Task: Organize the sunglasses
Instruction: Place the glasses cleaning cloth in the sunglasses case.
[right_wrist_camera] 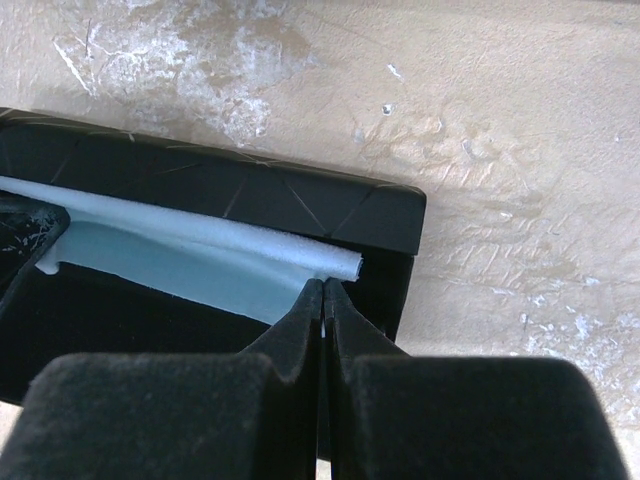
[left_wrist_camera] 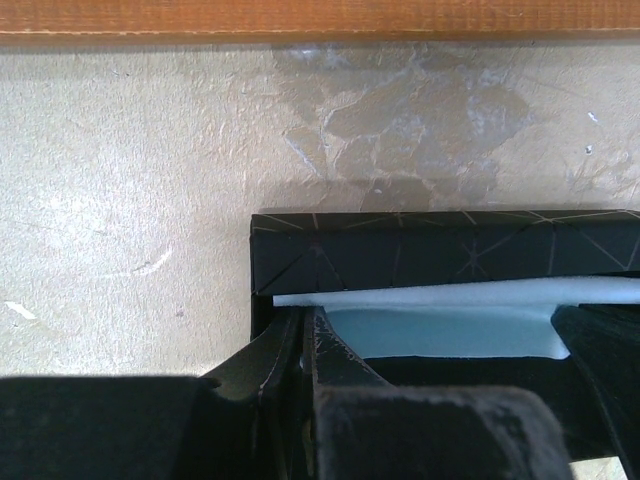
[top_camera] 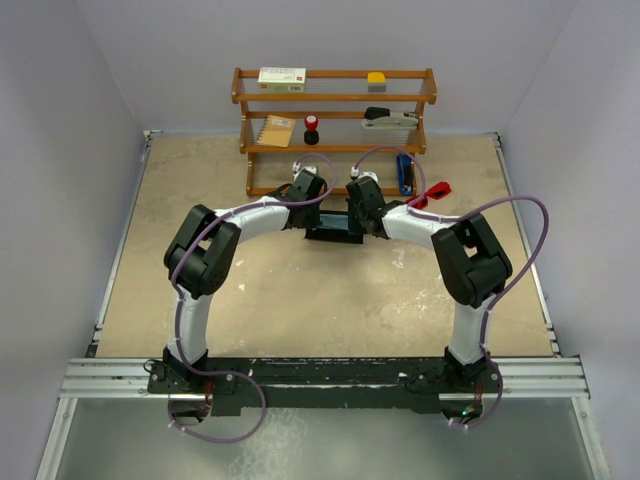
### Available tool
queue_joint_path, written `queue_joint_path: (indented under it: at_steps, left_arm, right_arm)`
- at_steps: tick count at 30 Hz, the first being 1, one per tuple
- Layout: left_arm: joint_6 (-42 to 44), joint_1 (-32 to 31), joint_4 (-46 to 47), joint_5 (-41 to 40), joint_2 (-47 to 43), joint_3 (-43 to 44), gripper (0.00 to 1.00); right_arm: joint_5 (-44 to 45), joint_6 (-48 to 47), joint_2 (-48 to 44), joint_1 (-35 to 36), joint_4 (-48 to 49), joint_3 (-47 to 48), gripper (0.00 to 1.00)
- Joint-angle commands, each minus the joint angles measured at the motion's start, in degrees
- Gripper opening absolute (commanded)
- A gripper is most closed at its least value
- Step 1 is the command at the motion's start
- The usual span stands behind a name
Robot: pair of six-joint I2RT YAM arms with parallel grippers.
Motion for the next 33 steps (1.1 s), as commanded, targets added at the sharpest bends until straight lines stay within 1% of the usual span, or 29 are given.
queue_joint_path:
  at_steps: [1,4,10,22,33]
  left_arm:
    - [0.81,0.07,0.78,-1.04,-0.48,2.46,0.00]
    - [0.94,0.03,0.02,-0.91,-0.09,3.26,0.00]
    - [0.92,0.04,-0.13,-0.73,-1.61,2.30,0.00]
    - [1.74,0.03,-0.34,-1.34,2.16,4.84,0.00]
    - [2.51,0.69,-1.01,-1.72,3.80,6.82,0.00]
  right_arm:
    - [1.35,0.01,1.52,0.20,-0.71,2.59,0.00]
    - [0.77,0.19,1.78,0.20,-1.14,2.85,0.00]
    - [0.27,0.46,-0.88,0.28,-0.51,0.39,0.00]
    - [1.82,0.26,1.07,0.28,-0.65,1.71,0.00]
    - [1.40,0.02,2.59,0.28,-1.20,2.87,0.00]
